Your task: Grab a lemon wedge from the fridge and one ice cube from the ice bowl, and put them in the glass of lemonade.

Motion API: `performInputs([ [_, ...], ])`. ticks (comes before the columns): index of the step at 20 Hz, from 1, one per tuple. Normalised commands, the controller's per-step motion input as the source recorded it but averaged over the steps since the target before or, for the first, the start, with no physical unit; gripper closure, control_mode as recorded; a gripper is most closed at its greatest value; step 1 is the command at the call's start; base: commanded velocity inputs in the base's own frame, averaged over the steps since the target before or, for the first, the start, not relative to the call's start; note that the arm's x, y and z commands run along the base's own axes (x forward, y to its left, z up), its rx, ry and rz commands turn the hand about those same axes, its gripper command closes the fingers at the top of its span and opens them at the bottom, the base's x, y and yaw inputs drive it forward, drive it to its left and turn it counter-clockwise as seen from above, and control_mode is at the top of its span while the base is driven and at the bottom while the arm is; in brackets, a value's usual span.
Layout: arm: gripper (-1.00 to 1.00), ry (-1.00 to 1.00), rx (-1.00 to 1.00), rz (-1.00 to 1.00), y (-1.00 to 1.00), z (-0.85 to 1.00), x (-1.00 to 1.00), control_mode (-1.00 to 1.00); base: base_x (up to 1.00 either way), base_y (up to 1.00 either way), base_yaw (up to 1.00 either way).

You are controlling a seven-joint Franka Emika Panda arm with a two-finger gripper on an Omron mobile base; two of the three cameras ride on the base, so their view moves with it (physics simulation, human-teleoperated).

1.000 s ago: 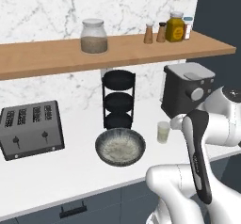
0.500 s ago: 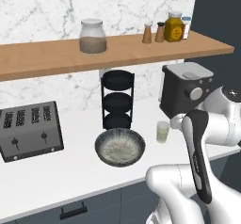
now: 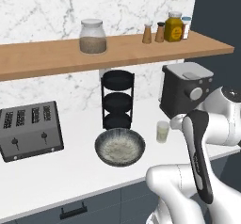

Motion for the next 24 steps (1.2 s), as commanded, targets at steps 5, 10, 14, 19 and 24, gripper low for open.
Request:
performInputs([
  [5, 1.00, 0.00, -0.11, 0.20, 0.01, -0.06, 0.16, -1.00, 0.00, 0.00, 0.00],
  [10, 1.00, 0.05, -0.24, 0.35, 0.06, 0.00, 0.03, -1.00, 0.00, 0.00, 0.00],
  [14, 1.00, 0.10, -0.37, 0.42, 0.00, 0.00, 0.02, -1.00, 0.00, 0.00, 0.00],
  [19, 1.00, 0.06, -0.37, 0.45, -0.11, 0.00, 0.00, -1.00, 0.00, 0.00, 0.00],
  [24, 1.00, 0.01, -0.41, 0.50, -0.20, 0.00, 0.00, -1.00, 0.00, 0.00, 0.00],
])
